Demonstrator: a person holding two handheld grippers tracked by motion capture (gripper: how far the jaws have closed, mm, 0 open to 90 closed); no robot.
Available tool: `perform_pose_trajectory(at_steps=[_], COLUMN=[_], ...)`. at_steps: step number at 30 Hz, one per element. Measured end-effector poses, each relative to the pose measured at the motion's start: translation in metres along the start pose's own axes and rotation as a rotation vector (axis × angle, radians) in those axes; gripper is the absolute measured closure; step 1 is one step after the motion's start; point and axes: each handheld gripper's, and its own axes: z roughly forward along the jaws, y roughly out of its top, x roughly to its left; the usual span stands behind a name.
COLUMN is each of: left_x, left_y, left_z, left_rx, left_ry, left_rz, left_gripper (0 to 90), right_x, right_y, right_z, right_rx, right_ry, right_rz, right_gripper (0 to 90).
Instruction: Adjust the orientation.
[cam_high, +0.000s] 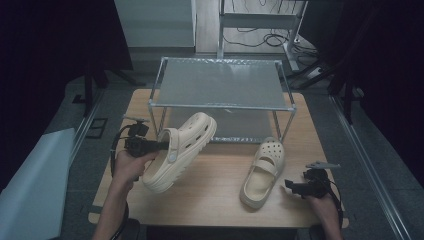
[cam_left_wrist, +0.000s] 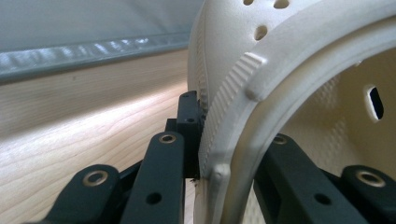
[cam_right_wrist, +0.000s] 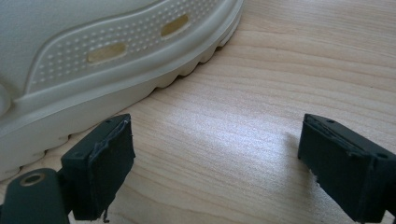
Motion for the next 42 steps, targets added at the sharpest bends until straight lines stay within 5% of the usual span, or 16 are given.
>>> perform_pose_trajectory(at_steps=[18,26,42], left_x=[-0.014,-0.024,-0.017], left_y=[0.035,0.064,0.112], left_z=[-0.008,-0.017,-0.014], left_rx=[-0.013,-0.036,-0.103], left_ry=[-0.026,-0.018,0.012], left_rz=[-0.046,-0.057,-0.154], left_gripper=[77.3,77.3,77.3], right_x=[0.0,0.0,-0.001], right_y=[0.0,0.0,0.0], right_z=[0.0,0.0,0.0], right_rx=[-0.006,-0.006,-0.009], right_ry=[0.0,0.002,0.005], right_rz=[-0.003,0.003,0.01], right_gripper=[10.3,10.2,10.5])
